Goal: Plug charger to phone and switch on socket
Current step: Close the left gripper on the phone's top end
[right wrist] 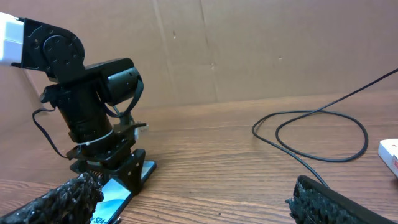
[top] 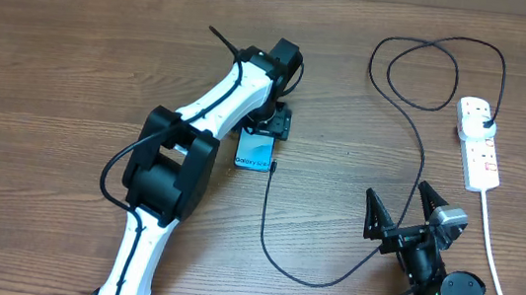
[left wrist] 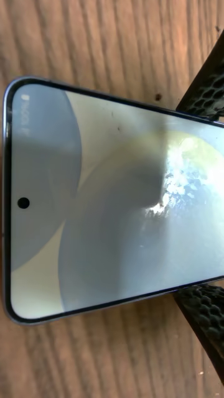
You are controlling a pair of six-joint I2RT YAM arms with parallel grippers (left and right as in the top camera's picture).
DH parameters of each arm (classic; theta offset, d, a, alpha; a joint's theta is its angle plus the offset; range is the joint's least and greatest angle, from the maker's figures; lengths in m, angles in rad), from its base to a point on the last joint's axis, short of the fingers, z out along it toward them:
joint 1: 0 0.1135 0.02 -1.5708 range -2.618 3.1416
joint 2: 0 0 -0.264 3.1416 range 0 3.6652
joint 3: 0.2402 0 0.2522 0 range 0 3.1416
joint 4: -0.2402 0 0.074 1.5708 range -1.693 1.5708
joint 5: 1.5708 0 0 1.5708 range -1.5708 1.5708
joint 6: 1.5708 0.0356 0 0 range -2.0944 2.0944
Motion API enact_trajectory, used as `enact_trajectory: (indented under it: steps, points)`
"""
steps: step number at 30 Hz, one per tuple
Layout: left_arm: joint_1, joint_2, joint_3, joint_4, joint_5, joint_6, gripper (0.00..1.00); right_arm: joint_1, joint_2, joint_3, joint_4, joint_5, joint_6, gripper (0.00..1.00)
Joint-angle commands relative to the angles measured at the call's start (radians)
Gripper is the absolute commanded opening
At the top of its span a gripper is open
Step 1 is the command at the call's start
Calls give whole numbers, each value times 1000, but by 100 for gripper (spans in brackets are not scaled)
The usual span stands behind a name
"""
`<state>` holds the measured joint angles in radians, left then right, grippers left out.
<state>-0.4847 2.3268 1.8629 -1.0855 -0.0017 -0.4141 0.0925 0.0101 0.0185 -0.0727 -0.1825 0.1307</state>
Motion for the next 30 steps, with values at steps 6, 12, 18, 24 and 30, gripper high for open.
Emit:
enact_trajectory:
  steps: [6, 12, 18, 24, 30]
  points:
    - [-5, 21, 95, -68, 29, -17, 79, 4, -7, -11, 3, 6, 2, 100]
    - [-5, 21, 116, -91, 4, -19, 77, 4, -7, -11, 3, 6, 2, 100]
    - [14, 20, 116, -74, -32, -20, 78, 4, -7, -11, 3, 6, 2, 100]
    - [51, 21, 97, -82, -58, -1, 79, 4, -7, -11, 3, 6, 2, 100]
    - [53, 23, 14, 13, -58, -1, 82, 4, -7, -11, 3, 6, 2, 100]
